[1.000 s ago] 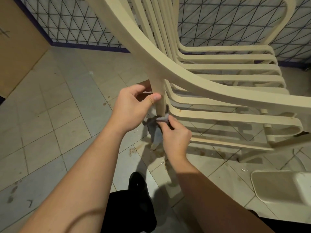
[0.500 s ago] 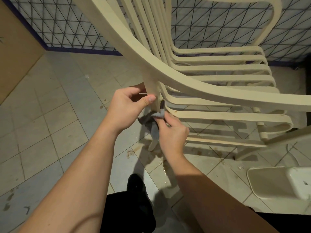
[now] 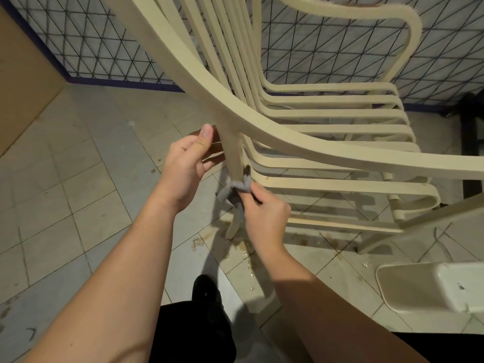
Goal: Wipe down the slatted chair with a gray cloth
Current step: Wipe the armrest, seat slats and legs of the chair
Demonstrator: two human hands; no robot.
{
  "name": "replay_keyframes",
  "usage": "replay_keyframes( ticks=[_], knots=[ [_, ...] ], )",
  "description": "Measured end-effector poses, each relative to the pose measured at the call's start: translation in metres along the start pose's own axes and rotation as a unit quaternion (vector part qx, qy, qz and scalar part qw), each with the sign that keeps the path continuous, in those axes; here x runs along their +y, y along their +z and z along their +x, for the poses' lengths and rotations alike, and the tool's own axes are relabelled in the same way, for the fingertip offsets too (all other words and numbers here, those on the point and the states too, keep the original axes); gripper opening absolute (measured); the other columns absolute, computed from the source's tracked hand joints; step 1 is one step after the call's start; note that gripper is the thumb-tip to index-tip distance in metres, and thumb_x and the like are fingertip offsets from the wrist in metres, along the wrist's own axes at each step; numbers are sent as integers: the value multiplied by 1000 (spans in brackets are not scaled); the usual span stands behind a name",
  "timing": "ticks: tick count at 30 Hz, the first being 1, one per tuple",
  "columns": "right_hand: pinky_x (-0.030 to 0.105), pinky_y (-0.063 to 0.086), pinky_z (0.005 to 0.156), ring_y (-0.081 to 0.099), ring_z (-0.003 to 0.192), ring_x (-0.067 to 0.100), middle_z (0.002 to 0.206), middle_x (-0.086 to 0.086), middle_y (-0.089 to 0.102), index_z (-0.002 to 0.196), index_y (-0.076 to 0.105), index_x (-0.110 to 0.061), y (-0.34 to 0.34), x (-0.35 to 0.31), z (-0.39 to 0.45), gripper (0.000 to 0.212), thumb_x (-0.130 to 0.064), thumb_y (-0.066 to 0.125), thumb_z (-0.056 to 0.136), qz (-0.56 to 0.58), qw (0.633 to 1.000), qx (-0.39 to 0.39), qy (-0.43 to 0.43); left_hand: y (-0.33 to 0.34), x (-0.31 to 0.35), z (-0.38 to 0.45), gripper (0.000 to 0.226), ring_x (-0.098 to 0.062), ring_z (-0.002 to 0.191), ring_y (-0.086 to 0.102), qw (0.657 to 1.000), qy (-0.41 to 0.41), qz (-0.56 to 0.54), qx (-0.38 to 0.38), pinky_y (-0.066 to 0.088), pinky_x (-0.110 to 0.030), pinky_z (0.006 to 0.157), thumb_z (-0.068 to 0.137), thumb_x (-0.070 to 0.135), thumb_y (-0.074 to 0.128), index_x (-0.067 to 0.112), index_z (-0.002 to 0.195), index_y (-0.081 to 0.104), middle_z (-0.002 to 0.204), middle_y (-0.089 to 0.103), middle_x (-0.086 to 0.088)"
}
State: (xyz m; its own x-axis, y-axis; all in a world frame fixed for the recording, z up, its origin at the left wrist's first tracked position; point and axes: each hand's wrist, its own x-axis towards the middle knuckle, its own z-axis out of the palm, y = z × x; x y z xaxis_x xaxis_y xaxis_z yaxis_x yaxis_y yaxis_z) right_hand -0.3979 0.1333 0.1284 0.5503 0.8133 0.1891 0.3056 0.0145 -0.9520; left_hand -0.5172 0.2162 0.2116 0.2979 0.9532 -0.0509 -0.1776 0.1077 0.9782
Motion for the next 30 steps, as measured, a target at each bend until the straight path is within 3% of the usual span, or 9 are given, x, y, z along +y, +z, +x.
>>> replay_keyframes(
  ticks=[3, 5, 9, 11, 13, 16, 20, 24, 30],
  knots=[
    [6, 43, 89, 64, 92, -2, 96, -25, 65, 112, 75, -15, 15, -26, 7, 29, -4, 74, 85, 21, 992, 87, -90, -1, -4, 0, 39, -39, 108, 66, 998, 33, 50, 13, 50, -61, 98, 86, 37, 72, 4, 107, 73, 115, 68, -30],
    [2, 40, 85, 61, 87, -4, 91, -24, 64, 110, 76, -13, 19, -21, 9, 26, -6, 75, 85, 2, 992, 84, -91, 2, -6, -1, 35, -32, 98, 69, 993, 52, 96, 35, 54, -50, 87, 85, 36, 79, 7, 106, 75, 106, 72, -25],
    [4, 38, 54, 56, 60, -7, 71, -18, 68, 106, 78, -24, -4, 34, -7, 20, -22, 76, 86, -38, 992, -57, 110, 7, -3, -1, 36, -31, 107, 71, 993, 61, 94, 41, 59, -43, 92, 80, 31, 74, 10, 110, 73, 106, 77, -6],
    [12, 43, 51, 62, 62, 2, 70, -15, 70, 96, 77, -43, -27, 60, -21, 19, -26, 74, 88, -89, 981, -112, 130, 7, -3, -1, 34, -31, 106, 72, 992, 66, 98, 35, 59, -44, 92, 81, 31, 74, 12, 109, 74, 105, 78, -4],
    [14, 51, 56, 66, 72, 4, 83, -18, 72, 93, 69, -55, -54, 72, -29, 33, -22, 72, 90, -105, 978, -125, 131, 7, -2, -1, 30, -28, 104, 72, 991, 68, 108, 34, 59, -41, 91, 83, 29, 73, 12, 109, 74, 104, 78, -2],
    [10, 51, 73, 64, 90, -5, 100, -22, 69, 111, 71, -37, -94, 82, -24, 29, -14, 67, 93, -117, 986, -87, 75, 7, -2, -1, 23, -26, 104, 72, 990, 69, 118, 37, 60, -38, 89, 92, 16, 70, 8, 114, 72, 107, 77, -5],
    [29, 49, 92, 62, 102, 6, 106, -16, 71, 109, 75, -28, -108, 108, 5, 24, -14, 64, 94, -293, 950, -98, -34, 7, -3, -1, 19, -22, 104, 73, 990, 65, 116, 36, 60, -36, 88, 94, 13, 68, 12, 113, 72, 107, 77, 1],
    [35, 49, 84, 63, 94, 13, 101, -13, 73, 98, 71, -34, -73, 131, 18, 19, -20, 59, 95, -357, 914, -191, -18, 8, -3, -2, 18, -23, 105, 73, 990, 68, 114, 36, 60, -39, 89, 94, 14, 69, 13, 111, 72, 108, 77, -2],
    [42, 22, 118, 43, 136, 29, 143, 10, 54, 140, 51, -15, -4, 140, 7, 41, -8, 48, 100, -435, 851, -293, 23, 8, -4, -2, 15, -21, 102, 73, 990, 70, 121, 36, 60, -38, 89, 93, 18, 70, 16, 107, 73, 103, 78, 1]
  ],
)
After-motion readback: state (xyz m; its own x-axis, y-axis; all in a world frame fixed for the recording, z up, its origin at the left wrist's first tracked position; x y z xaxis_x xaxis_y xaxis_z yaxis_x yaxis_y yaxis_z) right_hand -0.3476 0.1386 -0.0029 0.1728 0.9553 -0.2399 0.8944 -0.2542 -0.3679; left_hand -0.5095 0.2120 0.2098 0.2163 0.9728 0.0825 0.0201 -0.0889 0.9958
